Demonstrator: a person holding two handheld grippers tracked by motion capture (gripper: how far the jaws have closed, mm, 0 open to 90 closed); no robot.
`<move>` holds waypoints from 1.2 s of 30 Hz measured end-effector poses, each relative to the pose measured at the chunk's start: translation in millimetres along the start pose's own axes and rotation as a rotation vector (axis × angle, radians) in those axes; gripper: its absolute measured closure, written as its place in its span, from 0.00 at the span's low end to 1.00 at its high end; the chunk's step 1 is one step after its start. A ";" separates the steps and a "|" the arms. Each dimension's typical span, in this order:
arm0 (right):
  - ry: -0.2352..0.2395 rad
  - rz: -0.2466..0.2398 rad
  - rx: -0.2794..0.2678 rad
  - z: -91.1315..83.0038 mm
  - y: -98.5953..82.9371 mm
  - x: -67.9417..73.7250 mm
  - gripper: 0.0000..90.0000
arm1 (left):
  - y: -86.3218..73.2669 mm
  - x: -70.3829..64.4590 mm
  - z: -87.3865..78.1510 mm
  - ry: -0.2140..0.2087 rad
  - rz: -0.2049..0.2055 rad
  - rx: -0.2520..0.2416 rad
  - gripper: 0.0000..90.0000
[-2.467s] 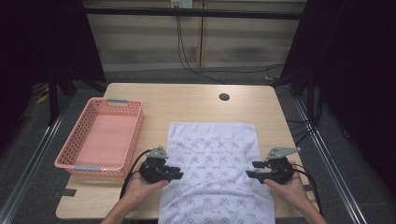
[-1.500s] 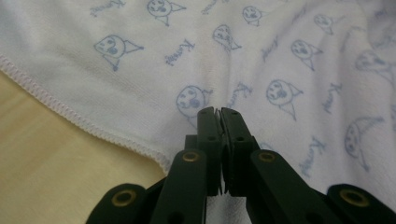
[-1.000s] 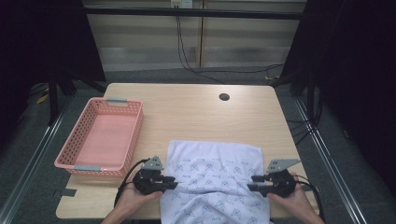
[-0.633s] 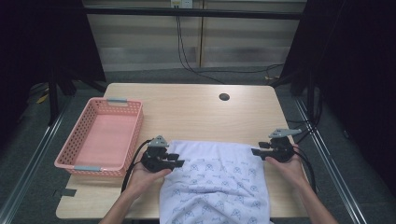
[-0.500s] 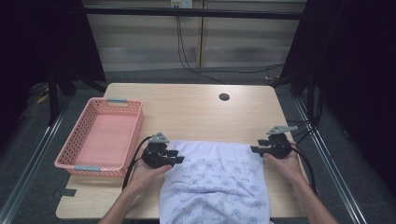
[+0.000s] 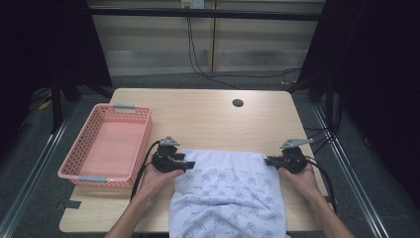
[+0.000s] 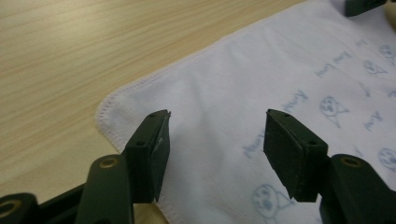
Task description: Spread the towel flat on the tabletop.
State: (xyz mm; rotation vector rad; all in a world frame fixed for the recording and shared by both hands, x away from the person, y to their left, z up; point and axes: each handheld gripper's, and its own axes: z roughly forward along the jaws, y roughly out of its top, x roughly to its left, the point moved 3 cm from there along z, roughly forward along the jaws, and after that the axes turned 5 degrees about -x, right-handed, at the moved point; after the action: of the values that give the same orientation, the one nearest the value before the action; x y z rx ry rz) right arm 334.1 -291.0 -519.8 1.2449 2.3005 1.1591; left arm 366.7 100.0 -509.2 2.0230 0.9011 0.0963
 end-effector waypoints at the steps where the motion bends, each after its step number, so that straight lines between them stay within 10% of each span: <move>1: 0.011 0.005 -0.009 -1.4 1.3 -0.6 0.94 | 1.1 2.7 0.9 -0.004 -0.003 -0.001 0.45; 19: 0.043 0.015 -0.037 -9.7 2.8 -0.7 0.95 | -2.6 23.0 9.0 0.101 -0.013 -0.003 0.47; 25: 0.059 0.025 -0.040 -9.6 3.1 -0.6 0.94 | 0.8 16.7 14.9 0.062 0.021 0.018 0.58; 31: 0.073 0.045 -0.063 -13.9 5.4 -2.0 0.95 | 2.1 11.4 18.0 0.011 0.040 0.067 0.95; 36: 0.106 0.061 -0.109 -23.3 10.8 -0.9 0.95 | 7.8 11.2 3.2 -0.027 -0.007 -0.015 0.96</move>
State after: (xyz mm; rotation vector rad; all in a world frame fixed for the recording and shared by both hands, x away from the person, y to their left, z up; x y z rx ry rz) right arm 327.6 -300.5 -496.8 1.2493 2.2536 1.3829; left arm 380.4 102.2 -508.1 2.0024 0.8877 0.0724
